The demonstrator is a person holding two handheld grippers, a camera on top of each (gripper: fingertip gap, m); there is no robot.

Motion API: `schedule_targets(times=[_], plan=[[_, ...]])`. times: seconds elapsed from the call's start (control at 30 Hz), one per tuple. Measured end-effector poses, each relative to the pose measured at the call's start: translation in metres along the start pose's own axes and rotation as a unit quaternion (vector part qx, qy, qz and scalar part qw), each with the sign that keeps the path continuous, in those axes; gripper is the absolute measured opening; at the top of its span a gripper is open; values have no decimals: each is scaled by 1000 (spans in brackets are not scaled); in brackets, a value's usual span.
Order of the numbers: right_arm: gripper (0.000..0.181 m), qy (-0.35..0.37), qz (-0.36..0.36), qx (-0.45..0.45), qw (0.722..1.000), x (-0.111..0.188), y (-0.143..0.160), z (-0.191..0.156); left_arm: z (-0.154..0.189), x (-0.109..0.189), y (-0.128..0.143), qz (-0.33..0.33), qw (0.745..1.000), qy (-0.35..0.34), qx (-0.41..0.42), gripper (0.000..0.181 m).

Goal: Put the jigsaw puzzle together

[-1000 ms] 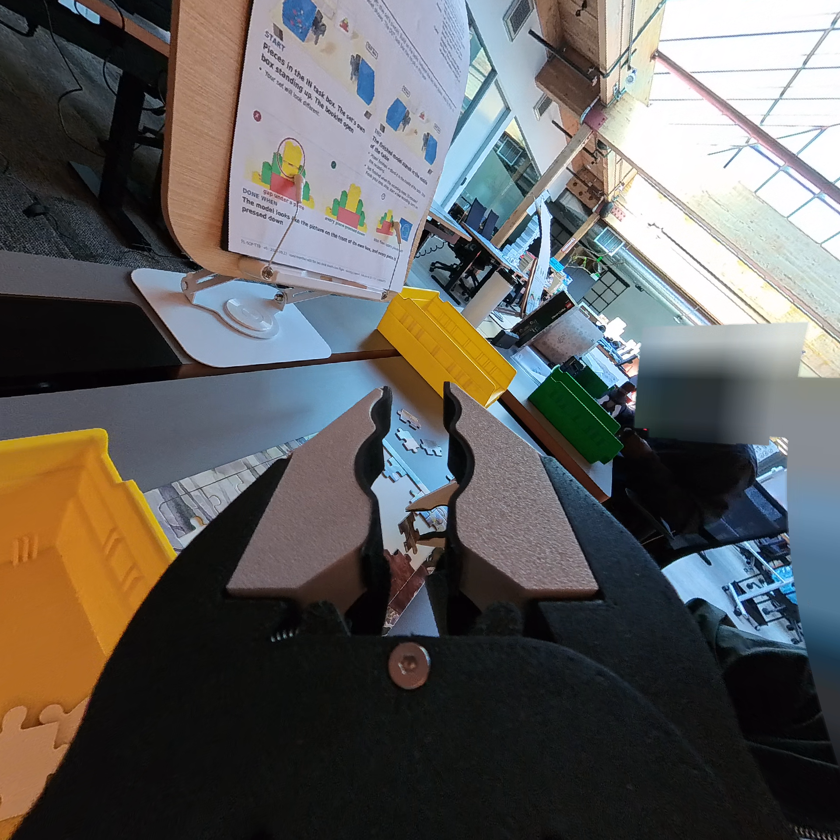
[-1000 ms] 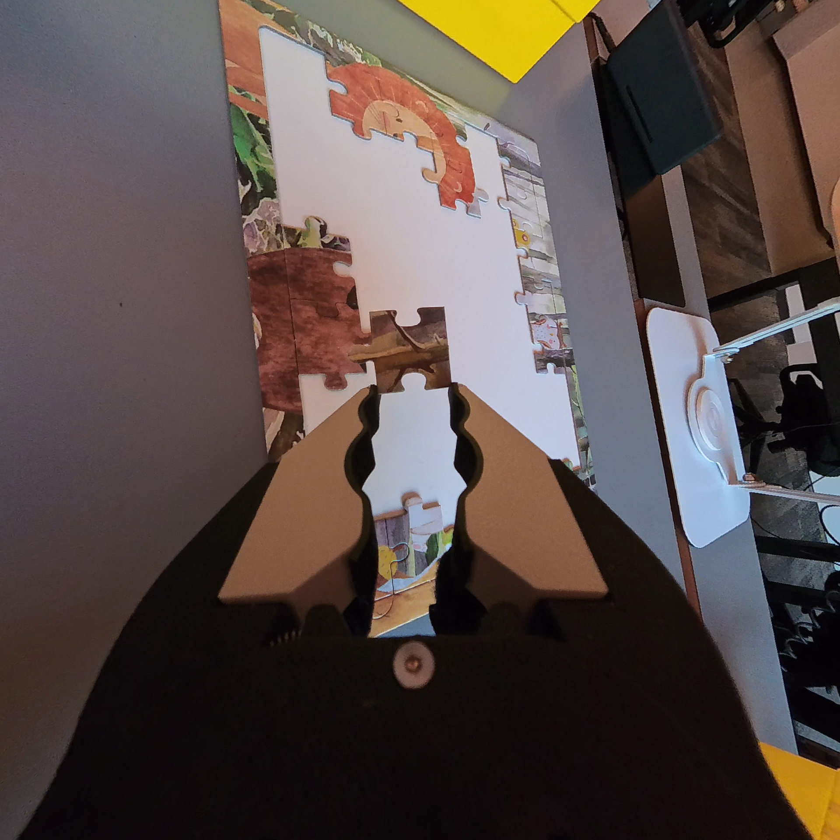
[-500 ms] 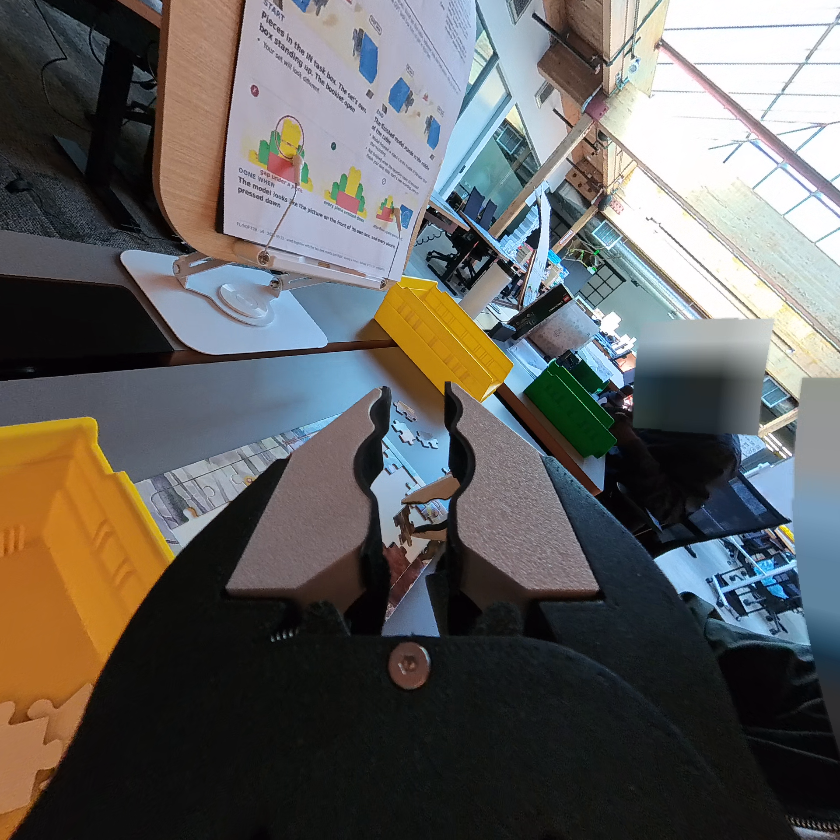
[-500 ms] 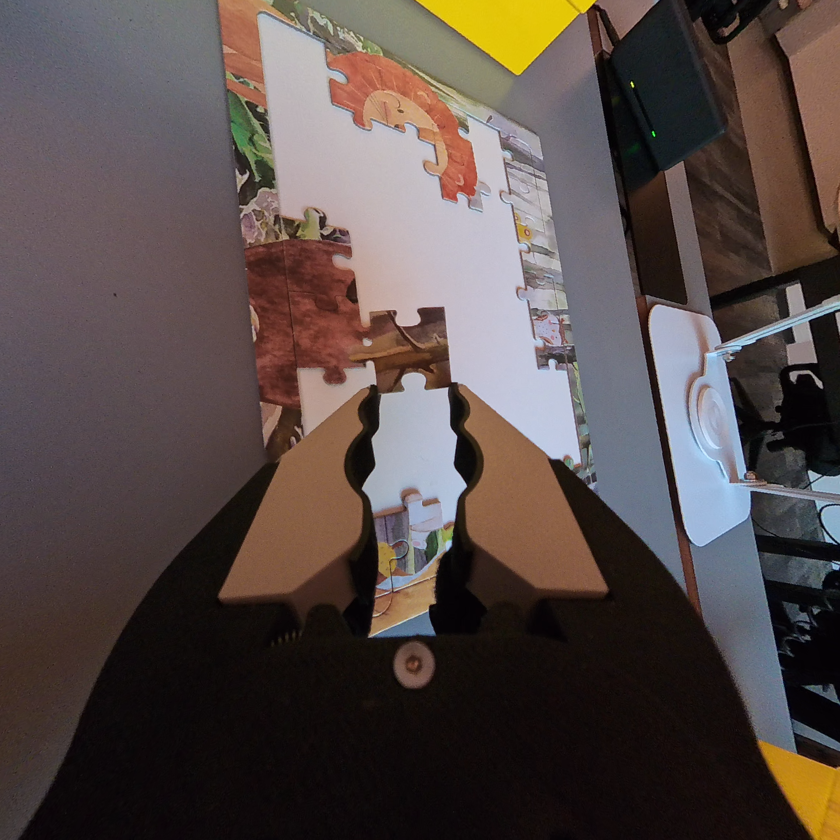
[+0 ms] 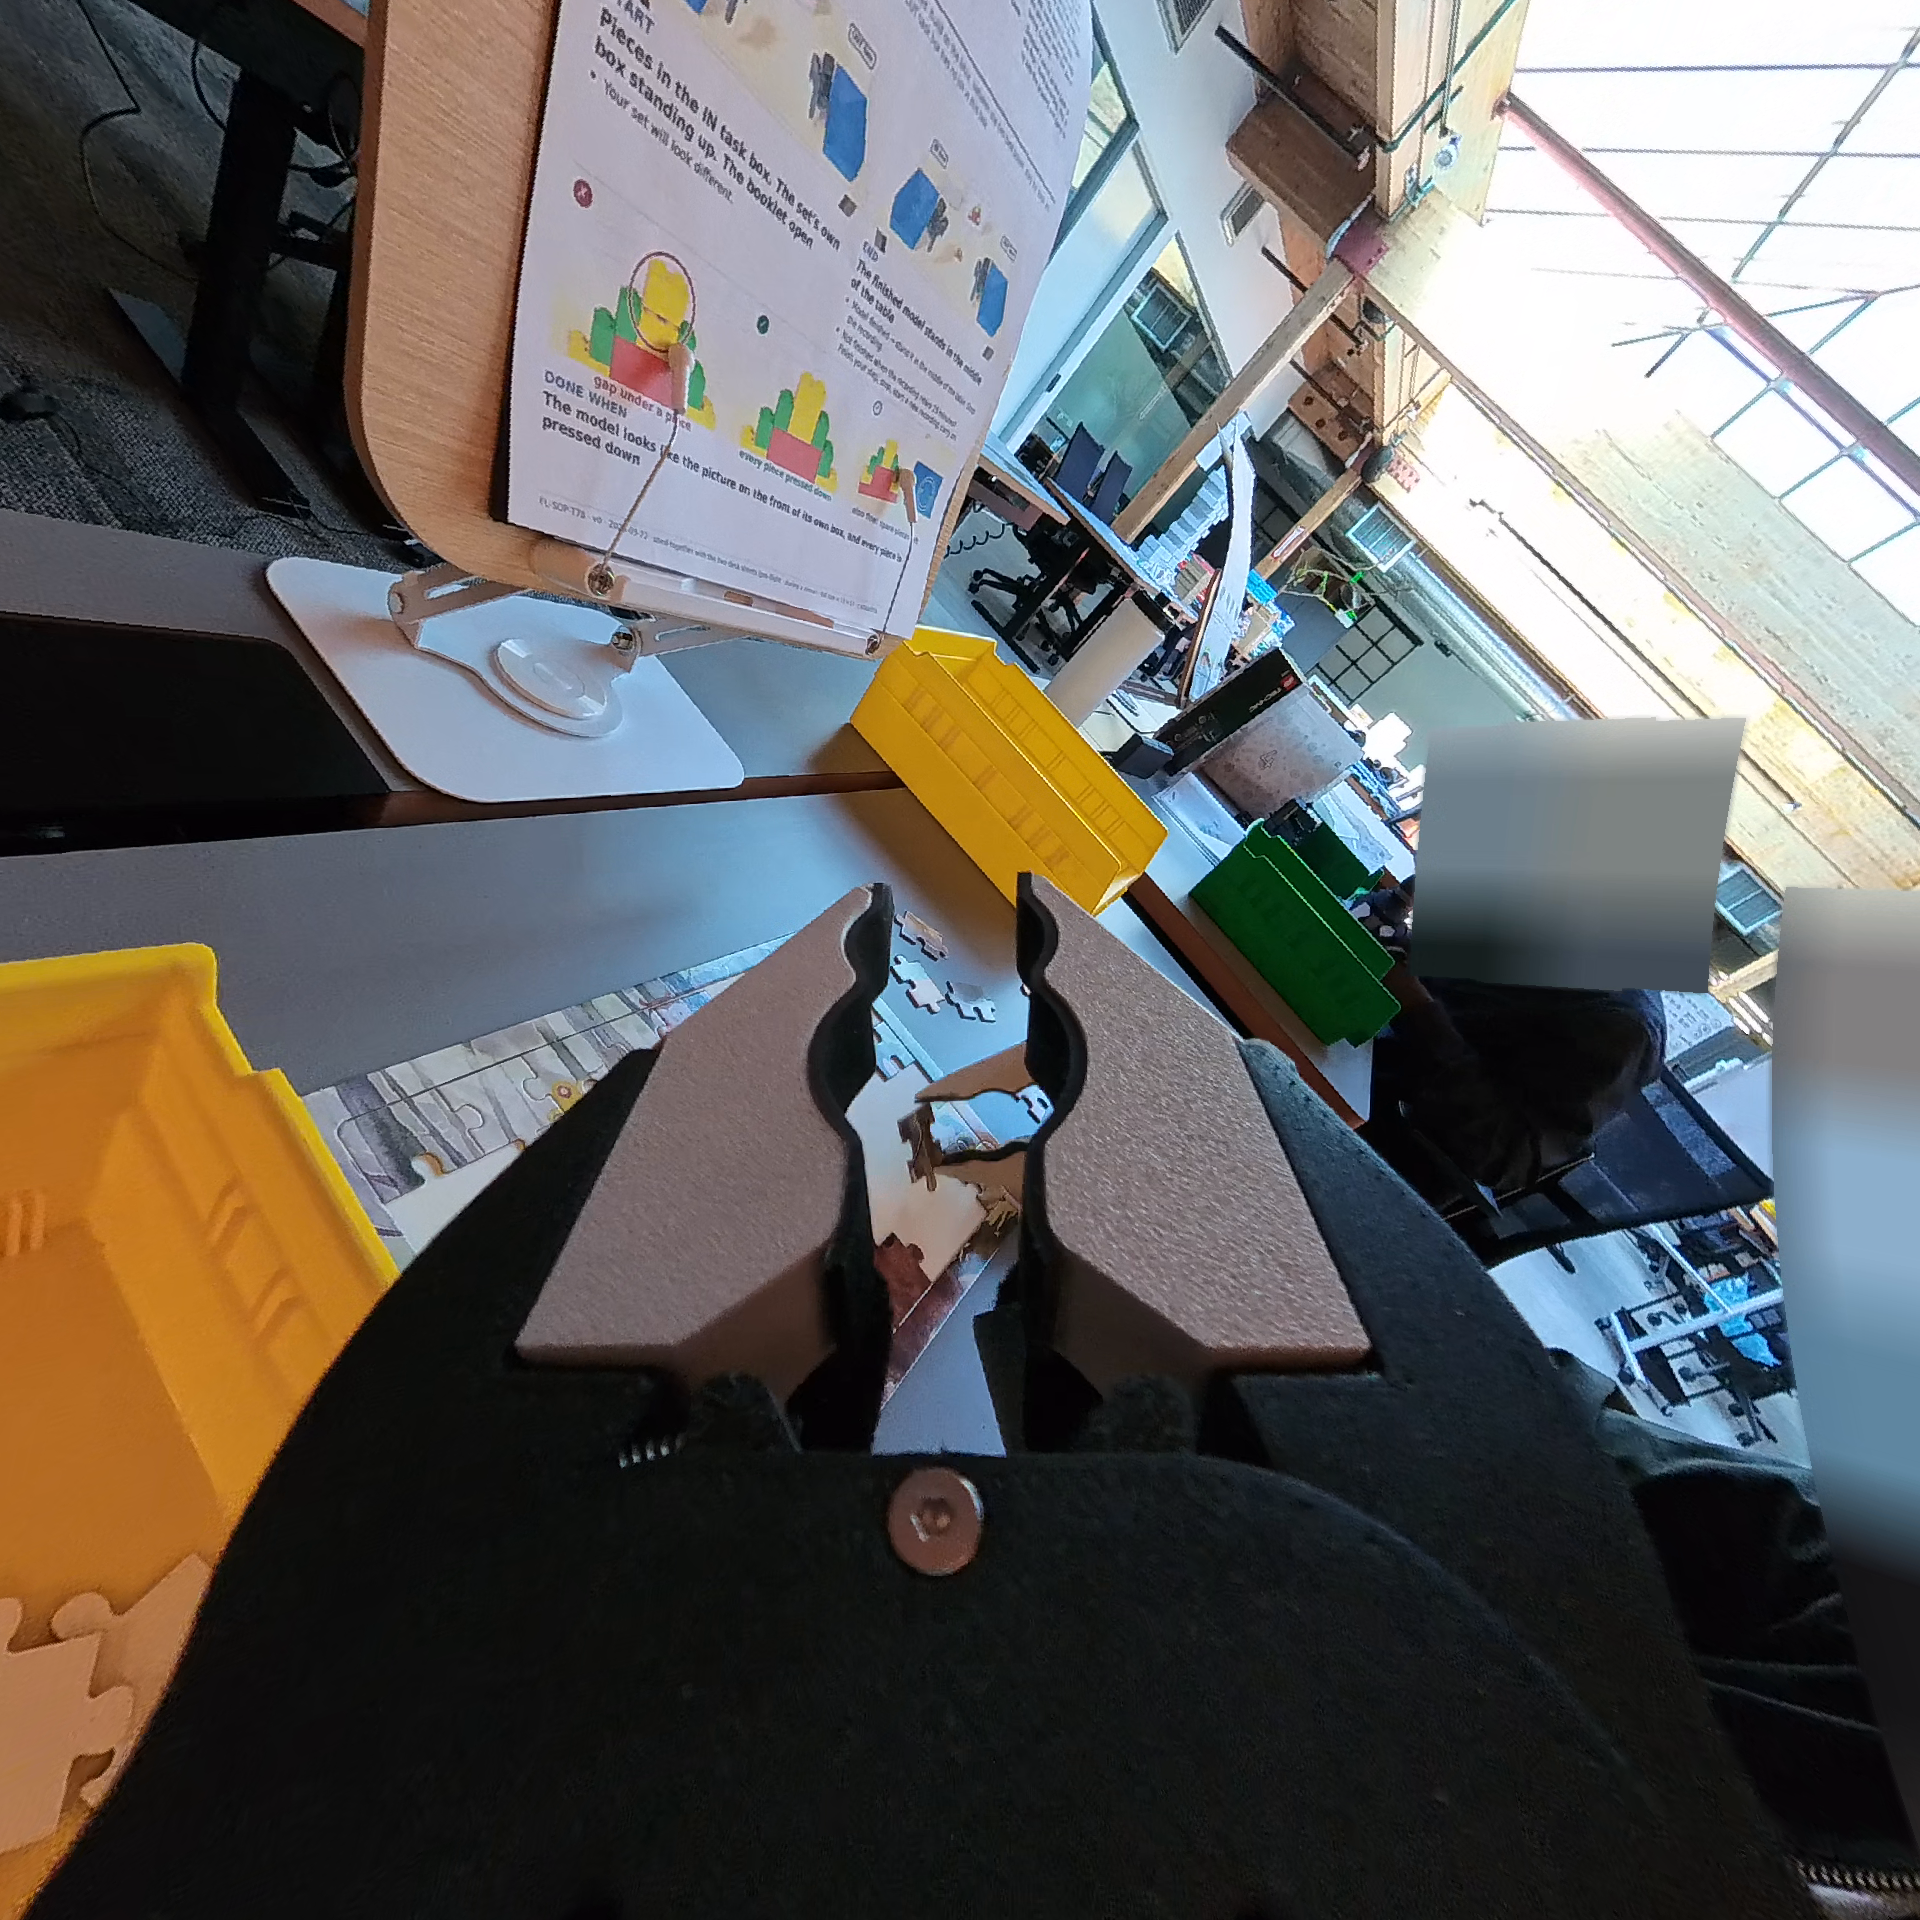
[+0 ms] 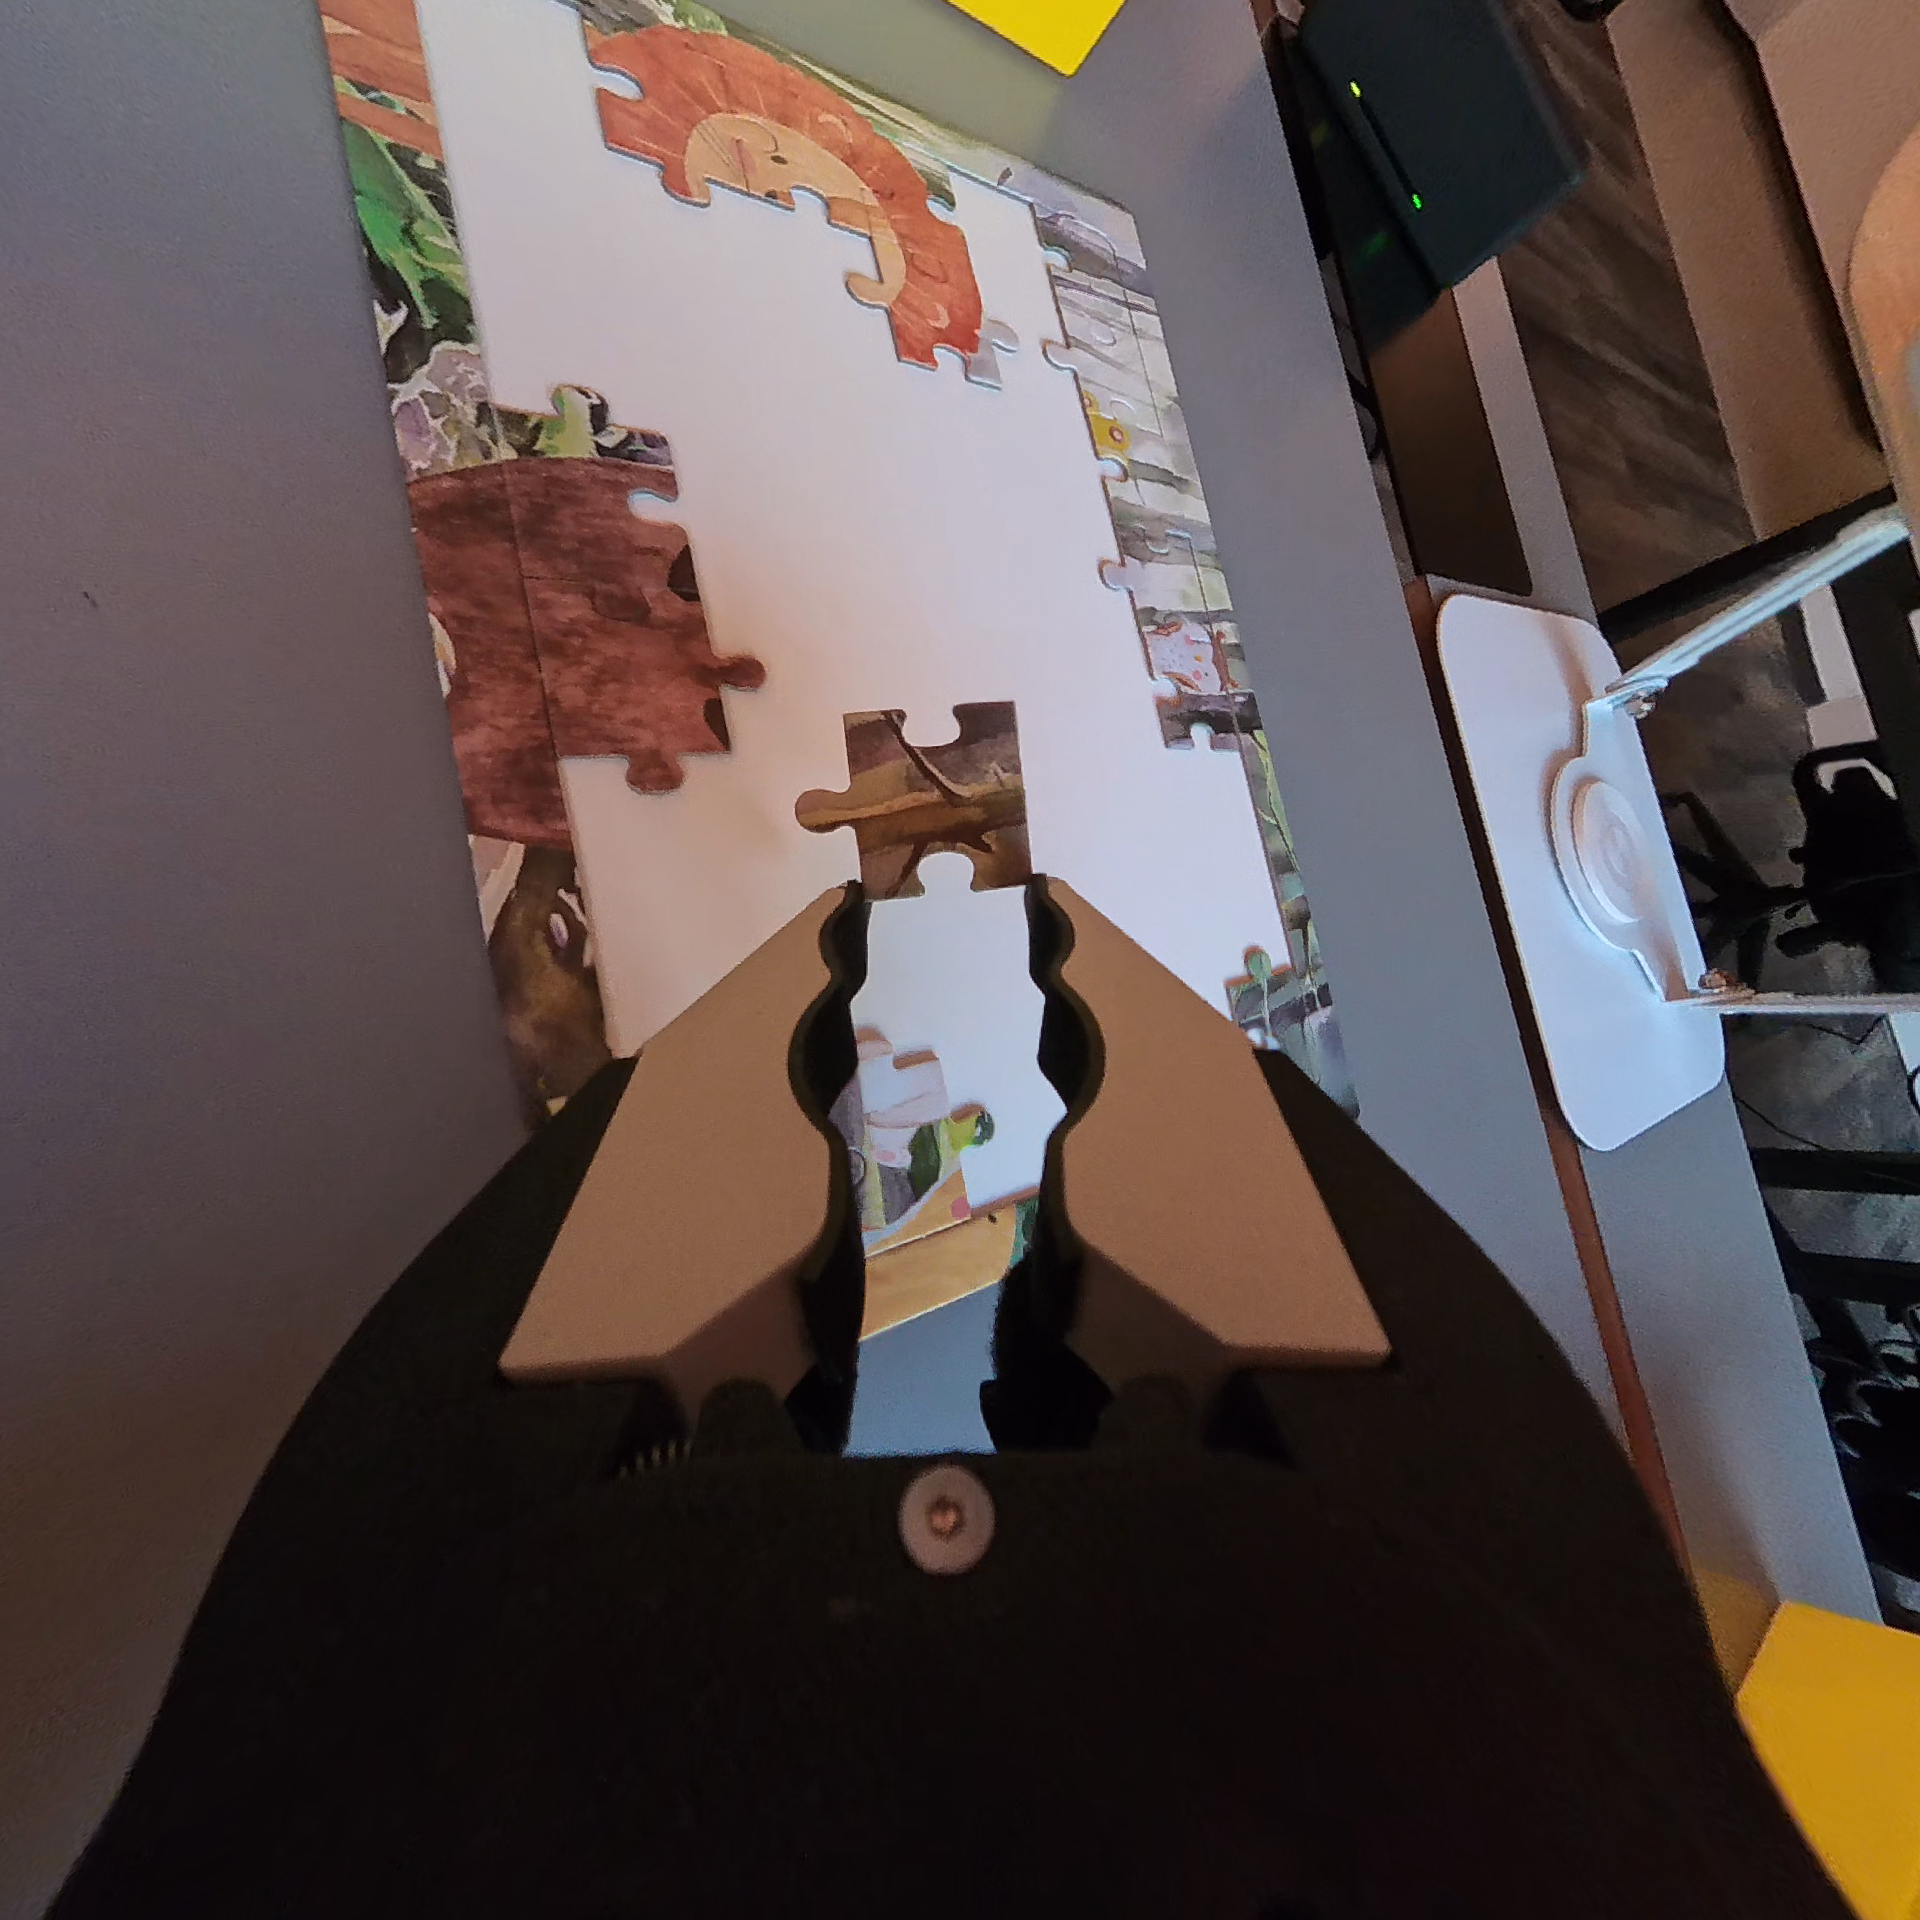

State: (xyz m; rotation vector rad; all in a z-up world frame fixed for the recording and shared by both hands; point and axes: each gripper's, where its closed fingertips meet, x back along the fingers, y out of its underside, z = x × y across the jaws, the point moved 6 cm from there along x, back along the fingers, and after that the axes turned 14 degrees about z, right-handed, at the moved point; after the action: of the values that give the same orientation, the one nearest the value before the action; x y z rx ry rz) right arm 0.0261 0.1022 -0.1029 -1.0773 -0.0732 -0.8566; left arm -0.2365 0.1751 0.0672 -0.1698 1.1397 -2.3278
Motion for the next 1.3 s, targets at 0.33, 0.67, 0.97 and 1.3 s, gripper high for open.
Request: schedule_targets(times=[0.33, 0.67, 0.97, 1.3], plan=[[31, -4, -12, -34, 999, -2, 21, 45, 1, -5, 5, -13, 1000, 3, 6, 22], [31, -154, -115, -55, 980, -29, 42, 79, -2, -9, 12, -30, 999, -1, 16, 22], [31, -183, -145, 3, 972, -40, 33, 85, -6, -13, 15, -39, 999, 6, 31, 22], [31, -127, -142, 99, 977, -40, 26, 103, -9, -13, 17, -43, 999, 3, 34, 23]])
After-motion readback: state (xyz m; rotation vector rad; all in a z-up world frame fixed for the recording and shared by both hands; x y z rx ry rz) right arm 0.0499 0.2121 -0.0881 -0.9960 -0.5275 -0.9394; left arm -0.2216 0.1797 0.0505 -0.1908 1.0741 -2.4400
